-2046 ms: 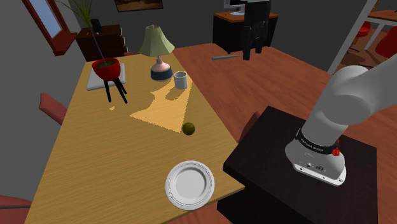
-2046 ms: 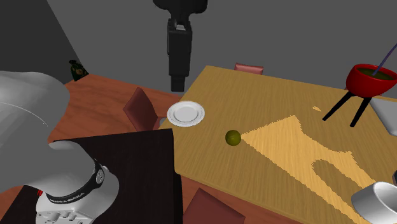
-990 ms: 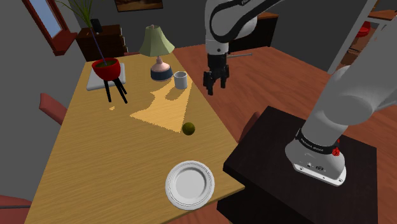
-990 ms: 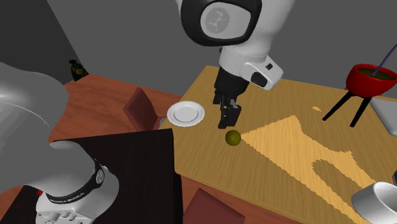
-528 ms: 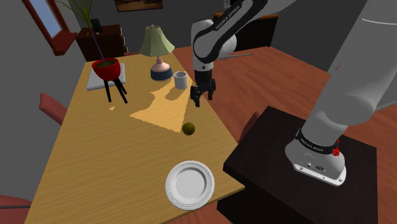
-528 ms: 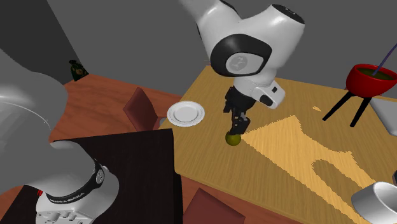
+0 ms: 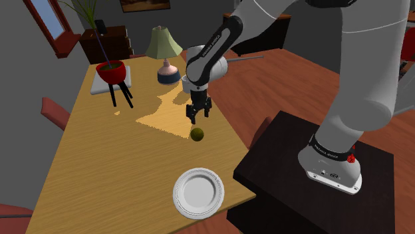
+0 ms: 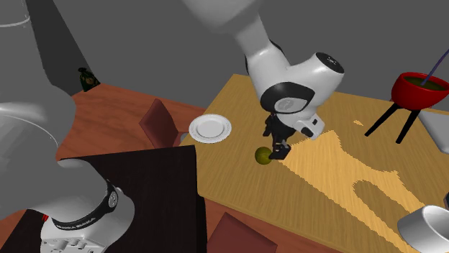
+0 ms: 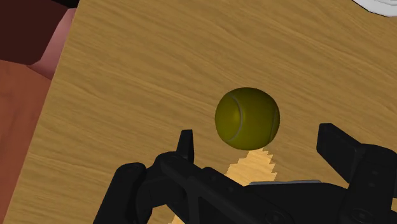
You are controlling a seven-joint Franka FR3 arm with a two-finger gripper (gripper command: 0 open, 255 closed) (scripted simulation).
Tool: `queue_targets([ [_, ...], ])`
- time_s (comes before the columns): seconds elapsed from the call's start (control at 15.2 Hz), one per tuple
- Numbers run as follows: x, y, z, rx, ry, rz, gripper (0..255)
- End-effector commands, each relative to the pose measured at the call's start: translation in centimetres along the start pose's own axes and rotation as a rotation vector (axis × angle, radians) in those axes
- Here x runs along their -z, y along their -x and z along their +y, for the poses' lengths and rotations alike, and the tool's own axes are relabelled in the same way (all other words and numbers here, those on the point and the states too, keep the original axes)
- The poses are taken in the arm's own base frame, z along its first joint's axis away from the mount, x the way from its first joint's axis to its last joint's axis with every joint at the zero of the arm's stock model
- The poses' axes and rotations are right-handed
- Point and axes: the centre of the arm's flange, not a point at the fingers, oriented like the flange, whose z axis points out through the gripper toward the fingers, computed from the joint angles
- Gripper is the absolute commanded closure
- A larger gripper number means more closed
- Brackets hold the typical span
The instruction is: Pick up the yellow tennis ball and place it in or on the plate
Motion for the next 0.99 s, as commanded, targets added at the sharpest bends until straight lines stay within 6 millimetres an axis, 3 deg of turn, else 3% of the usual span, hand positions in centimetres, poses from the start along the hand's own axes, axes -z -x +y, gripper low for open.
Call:
queue_targets([
  [0.0, -2.1, -1.8, -0.2, 0.000, -0.009, -0.002, 0],
  [0.13, -4.1, -3.5, -0.6, 0.000, -0.017, -0.005, 0],
  [0.66, -8.2, -3.6, -0.7, 0.000, -0.018, -0.005, 0],
  [0.92, -8.2, -3.6, -0.7, 0.000, -0.018, -0.005, 0],
])
